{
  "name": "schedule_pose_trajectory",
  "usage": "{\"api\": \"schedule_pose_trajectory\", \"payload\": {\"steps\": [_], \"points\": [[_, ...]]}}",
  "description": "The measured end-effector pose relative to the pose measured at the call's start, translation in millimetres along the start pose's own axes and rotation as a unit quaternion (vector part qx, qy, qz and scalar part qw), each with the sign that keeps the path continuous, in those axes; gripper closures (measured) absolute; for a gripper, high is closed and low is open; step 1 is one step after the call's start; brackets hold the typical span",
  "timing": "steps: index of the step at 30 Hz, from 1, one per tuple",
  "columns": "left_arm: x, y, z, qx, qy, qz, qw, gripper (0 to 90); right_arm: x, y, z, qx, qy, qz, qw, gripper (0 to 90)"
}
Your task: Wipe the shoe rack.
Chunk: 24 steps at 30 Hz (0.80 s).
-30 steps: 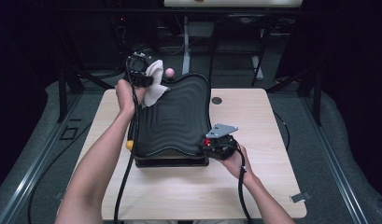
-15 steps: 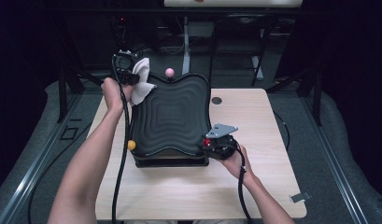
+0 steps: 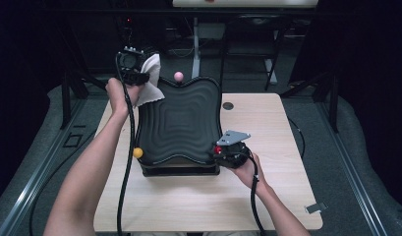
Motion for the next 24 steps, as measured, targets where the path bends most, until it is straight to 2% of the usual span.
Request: {"api": "schedule_pose_trajectory", "payload": {"steps": [5,9,15,19,22,24], "points": [[-26.8,12.3,-2.4,-0.008,-0.021,0.022,0.9995,81.7,0.1,0.2,0.2,-0.001,0.000,0.000,1.0000,59.8],[-47.6,20.5,-0.6,-0.011,-0.038,0.032,0.9987,81.7,-0.1,0.0,-0.1,0.000,-0.001,-0.001,1.0000,59.8],[-71.5,23.6,10.0,-0.002,-0.038,0.059,0.9976,81.6,0.3,-0.1,-0.1,0.000,0.001,0.000,1.0000,59.8],[-76.8,22.1,16.8,0.007,-0.032,0.069,0.9971,81.4,0.0,-0.3,-0.3,0.002,-0.001,-0.001,1.0000,59.8],[-75.1,22.3,16.8,0.008,-0.031,0.069,0.9971,81.4,-0.2,-0.3,-0.3,0.001,-0.001,-0.001,1.0000,59.8],[-69.9,21.4,17.1,0.012,-0.019,0.071,0.9972,81.6,0.0,-0.2,-0.3,0.001,-0.001,-0.001,1.0000,59.8]]}}
Point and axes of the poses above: each handheld gripper's, and its own axes: z roughly forward along the jaws, y roughly out of its top, x roughly to its left, the point moved 10 cm from there along z, roughly forward along the jaws, and after that the axes turned 3 degrees about x, right-handed, at the moved point
